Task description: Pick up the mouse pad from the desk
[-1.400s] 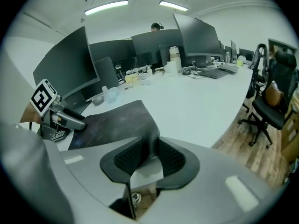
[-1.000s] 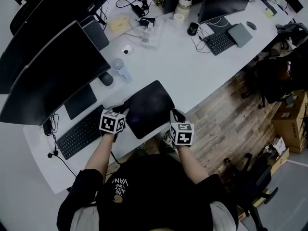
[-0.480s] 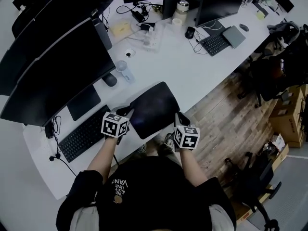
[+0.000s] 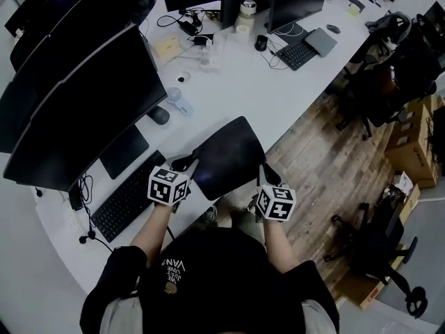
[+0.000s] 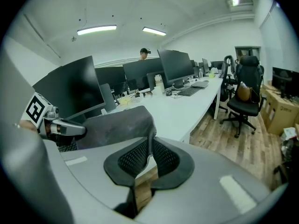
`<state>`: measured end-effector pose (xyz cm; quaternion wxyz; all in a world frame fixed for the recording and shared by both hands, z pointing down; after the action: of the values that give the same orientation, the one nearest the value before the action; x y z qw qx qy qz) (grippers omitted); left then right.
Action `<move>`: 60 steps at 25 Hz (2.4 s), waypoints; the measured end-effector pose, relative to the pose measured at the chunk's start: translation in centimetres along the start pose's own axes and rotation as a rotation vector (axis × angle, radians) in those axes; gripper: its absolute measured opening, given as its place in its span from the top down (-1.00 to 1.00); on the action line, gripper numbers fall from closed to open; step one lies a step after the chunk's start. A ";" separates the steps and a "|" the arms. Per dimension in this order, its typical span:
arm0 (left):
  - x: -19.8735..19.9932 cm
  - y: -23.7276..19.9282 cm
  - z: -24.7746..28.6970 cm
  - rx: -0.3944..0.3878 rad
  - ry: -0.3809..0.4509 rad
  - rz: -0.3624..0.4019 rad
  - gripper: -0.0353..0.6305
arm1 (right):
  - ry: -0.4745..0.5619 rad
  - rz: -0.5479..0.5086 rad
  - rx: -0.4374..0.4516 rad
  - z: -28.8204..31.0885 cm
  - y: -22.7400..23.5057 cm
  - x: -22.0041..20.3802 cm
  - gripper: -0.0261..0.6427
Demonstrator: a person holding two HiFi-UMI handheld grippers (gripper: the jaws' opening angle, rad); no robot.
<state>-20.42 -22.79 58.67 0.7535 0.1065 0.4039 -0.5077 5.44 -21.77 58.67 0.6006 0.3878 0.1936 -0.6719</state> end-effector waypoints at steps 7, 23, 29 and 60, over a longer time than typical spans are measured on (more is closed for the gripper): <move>0.4 2.7 -1.7 -0.003 0.039 0.022 0.74 | 0.031 0.005 0.011 -3.1 0.8 -0.7 0.80; -0.8 12.7 -5.6 0.039 0.123 -0.018 0.74 | 0.056 -0.073 0.116 -10.5 5.4 -1.8 0.80; -2.3 15.8 -6.9 0.060 0.146 -0.036 0.74 | 0.062 -0.084 0.144 -13.3 6.7 -3.0 0.80; -8.7 23.2 -9.3 0.105 0.151 -0.062 0.74 | 0.037 -0.087 0.181 -18.8 8.9 -9.4 0.81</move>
<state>-6.66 -0.86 53.04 0.6981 0.1712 0.4355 -0.5419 19.20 -3.72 55.88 0.5297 0.4439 0.1598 -0.7049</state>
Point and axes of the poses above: the fingertips, and each gripper's own axes: z forward along the fingers, y to its right, x out of its top, the point moved 4 cm from there along -z, backward along the fingers, and after that the axes turned 4 degrees about -y, right-handed, at the moved point
